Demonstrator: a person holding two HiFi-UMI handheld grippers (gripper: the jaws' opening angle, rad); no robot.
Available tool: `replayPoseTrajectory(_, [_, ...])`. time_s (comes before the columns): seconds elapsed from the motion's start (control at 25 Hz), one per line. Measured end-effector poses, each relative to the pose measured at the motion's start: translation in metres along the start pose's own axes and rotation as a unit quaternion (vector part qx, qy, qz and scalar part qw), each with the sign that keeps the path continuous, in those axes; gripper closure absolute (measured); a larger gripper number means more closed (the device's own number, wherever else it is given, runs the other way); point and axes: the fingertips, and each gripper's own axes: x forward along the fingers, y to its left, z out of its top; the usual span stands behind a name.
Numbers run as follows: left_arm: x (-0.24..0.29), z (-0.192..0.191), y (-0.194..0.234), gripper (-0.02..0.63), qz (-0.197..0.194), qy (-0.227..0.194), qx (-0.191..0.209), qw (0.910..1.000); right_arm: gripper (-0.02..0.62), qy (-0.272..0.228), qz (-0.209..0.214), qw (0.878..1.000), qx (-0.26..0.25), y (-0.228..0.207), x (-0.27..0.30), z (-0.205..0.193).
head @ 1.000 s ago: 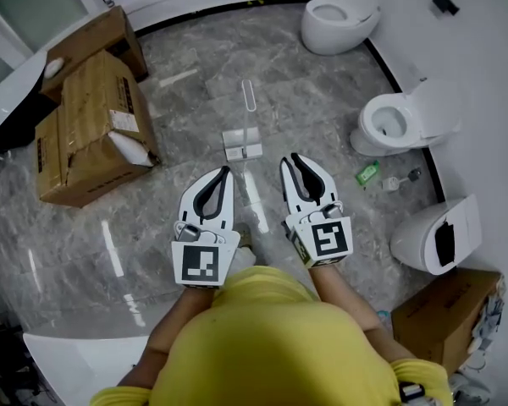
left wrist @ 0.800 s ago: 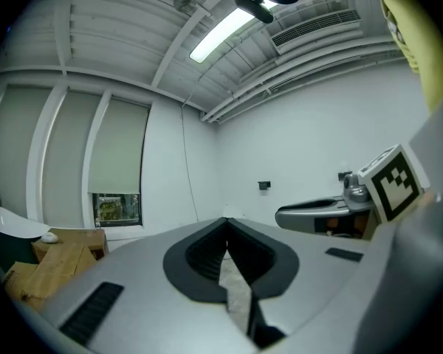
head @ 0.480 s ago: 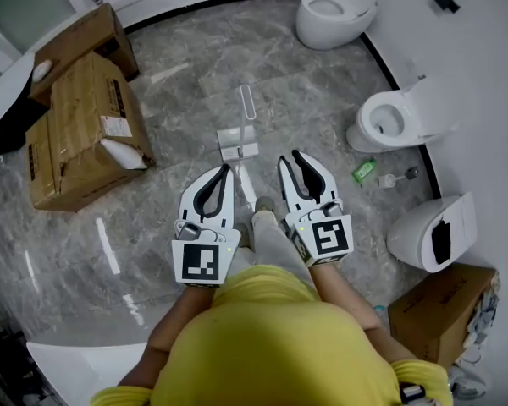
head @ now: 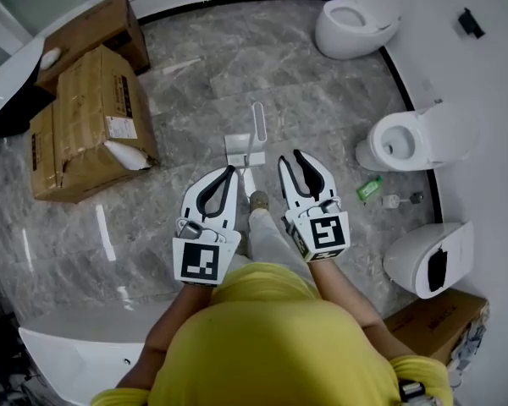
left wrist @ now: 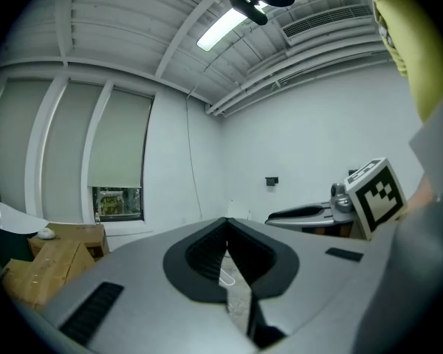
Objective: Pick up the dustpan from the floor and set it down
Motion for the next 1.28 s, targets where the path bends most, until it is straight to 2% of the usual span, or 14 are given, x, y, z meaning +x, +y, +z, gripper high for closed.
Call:
replayPoseTrajectory(0.28, [0.06, -0.005, 0.02, 0.607, 0.008, 0.011, 0.016, 0.9998, 0.462, 0.027, 0.048, 0.998, -0.019, -0.028, 0.061, -0.017])
replayPoseTrajectory(0.64, [0.115, -0.024, 0.035, 0.609, 0.041, 0.044, 0.005, 0.9982, 0.448, 0.075, 0.122, 0.99, -0.013, -0.048, 0.108, -0.065])
replayPoseTrajectory(0.76, [0.126, -0.028, 0.039, 0.607, 0.055, 0.051, -0.01, 0.9971, 0.445, 0.096, 0.148, 0.984, 0.0, -0.049, 0.118, -0.082])
replayPoseTrajectory(0.92, [0.131, -0.036, 0.042, 0.607, 0.066, 0.065, -0.004, 0.9957, 0.436, 0.127, 0.175, 0.976, 0.023, -0.047, 0.127, -0.103])
replayPoseTrajectory(1.28, [0.141, -0.044, 0.045, 0.607, 0.054, 0.083, -0.013, 0.995, 0.405, 0.171, 0.194, 0.961, 0.101, -0.051, 0.143, -0.133])
